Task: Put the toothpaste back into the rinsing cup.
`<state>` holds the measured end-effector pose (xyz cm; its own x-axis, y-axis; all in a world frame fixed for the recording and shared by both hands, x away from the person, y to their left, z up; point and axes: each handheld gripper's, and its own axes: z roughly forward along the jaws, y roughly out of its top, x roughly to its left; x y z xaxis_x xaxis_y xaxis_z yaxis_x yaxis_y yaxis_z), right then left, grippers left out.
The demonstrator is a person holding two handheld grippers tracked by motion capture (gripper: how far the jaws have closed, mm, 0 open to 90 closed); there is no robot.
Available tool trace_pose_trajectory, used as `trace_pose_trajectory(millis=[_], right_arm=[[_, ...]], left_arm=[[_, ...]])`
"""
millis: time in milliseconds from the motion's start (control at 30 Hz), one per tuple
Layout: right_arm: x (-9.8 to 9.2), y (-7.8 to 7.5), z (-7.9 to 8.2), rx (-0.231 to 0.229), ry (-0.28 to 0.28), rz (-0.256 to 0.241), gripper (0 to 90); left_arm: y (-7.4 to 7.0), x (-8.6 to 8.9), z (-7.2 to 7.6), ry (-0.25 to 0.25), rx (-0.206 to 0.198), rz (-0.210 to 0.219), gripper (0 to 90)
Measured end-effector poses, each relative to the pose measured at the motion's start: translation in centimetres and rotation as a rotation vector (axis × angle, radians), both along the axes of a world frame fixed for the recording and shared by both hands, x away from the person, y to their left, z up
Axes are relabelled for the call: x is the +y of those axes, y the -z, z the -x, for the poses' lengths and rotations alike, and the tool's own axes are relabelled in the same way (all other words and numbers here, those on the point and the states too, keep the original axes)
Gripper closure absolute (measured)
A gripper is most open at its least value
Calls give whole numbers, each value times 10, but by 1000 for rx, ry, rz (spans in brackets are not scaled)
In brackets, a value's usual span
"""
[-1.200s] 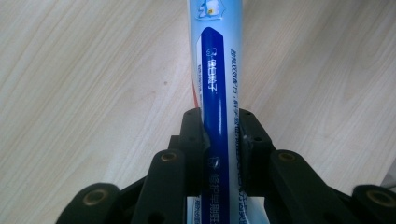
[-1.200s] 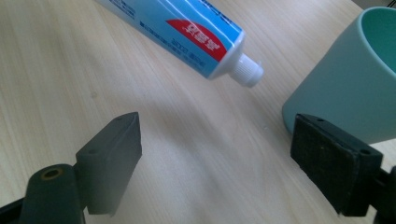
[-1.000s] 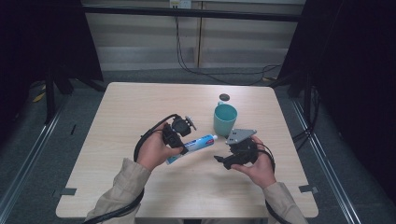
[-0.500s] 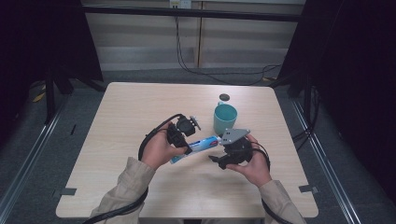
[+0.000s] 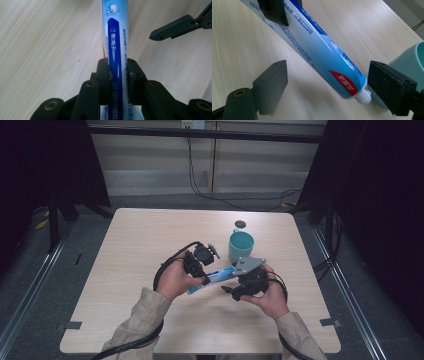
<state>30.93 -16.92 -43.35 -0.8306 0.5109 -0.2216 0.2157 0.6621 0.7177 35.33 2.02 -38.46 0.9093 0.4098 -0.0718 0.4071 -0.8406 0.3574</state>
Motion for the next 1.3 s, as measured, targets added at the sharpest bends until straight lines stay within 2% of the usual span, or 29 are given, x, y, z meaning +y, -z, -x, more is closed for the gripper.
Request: trace_pose_trajectory(millis=[267,333,600,700,867,967,1000,1067,1167,1300], right_arm=[[8,1,0,-18,-34,8,179],[11,1,0,-36,-40,15,180],[15,0,-1,-33,-57,3,192],[15,0,-1,-40,-69,16,246],[17,0,-1,-50,-85,25,261],[15,0,-2,-33,-93,4,266],[15,1,-2,-22,-101,-8,283],[15,1,-2,-24,-106,-2,296],[15,1,-2,-23,-118,-16,343],[14,-1,-2,-15,-137,-28,498]], left_arm=[[-4,-6,0,6,7,10,759],[-7,-7,-1,8,8,17,760],[-10,-12,0,17,18,34,760],[-10,-14,1,25,21,49,760],[-11,-16,2,20,15,58,761],[-13,-15,2,33,17,54,762],[-13,-15,2,35,29,58,764],[-15,-15,2,35,24,70,765],[-20,-17,4,51,8,58,768],[-25,-16,5,55,-3,70,766]])
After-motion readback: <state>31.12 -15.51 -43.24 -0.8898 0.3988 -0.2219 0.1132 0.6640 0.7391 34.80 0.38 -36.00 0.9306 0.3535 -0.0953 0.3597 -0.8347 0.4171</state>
